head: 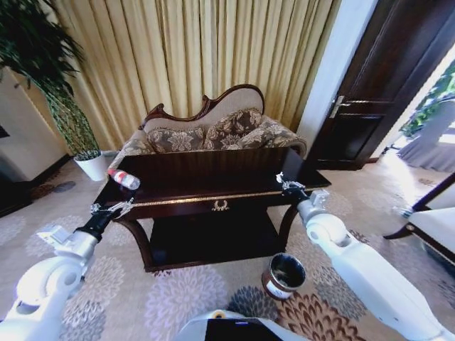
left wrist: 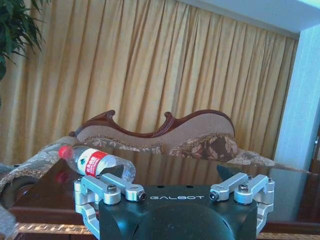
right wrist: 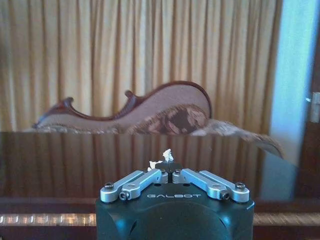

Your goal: Move to the front of the table and place the trash on the table into the trash bin.

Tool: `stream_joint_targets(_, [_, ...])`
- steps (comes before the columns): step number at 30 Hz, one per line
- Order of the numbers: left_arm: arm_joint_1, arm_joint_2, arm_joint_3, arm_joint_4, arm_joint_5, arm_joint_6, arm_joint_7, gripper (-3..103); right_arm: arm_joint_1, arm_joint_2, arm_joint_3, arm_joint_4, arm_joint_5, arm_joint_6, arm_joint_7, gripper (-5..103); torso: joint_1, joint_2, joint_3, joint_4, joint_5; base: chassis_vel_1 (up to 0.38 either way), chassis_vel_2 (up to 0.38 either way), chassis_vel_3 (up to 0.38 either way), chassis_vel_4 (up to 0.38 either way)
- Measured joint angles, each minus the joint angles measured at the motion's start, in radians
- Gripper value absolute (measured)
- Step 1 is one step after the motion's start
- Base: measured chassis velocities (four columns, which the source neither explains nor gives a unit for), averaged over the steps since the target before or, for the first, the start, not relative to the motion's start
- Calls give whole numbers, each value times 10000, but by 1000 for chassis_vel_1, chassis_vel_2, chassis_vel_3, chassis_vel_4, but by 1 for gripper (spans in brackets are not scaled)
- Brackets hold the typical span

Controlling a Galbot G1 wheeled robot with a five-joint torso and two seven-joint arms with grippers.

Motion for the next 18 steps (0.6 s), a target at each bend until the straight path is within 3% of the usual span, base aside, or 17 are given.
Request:
stream_joint_targets(8, [-26, -68, 3, 23, 25, 10, -11, 100, -979, 737, 222, -1724, -955, -492, 42, 0, 16, -12, 11, -3, 7, 19, -29, -12, 18])
stream_joint_targets(18, [29, -241, 20, -13, 75, -21, -4, 100, -2346, 1538, 1060, -3748, -2485, -498, -1193, 0, 4, -4, 2, 0, 0, -13, 12, 15, -12])
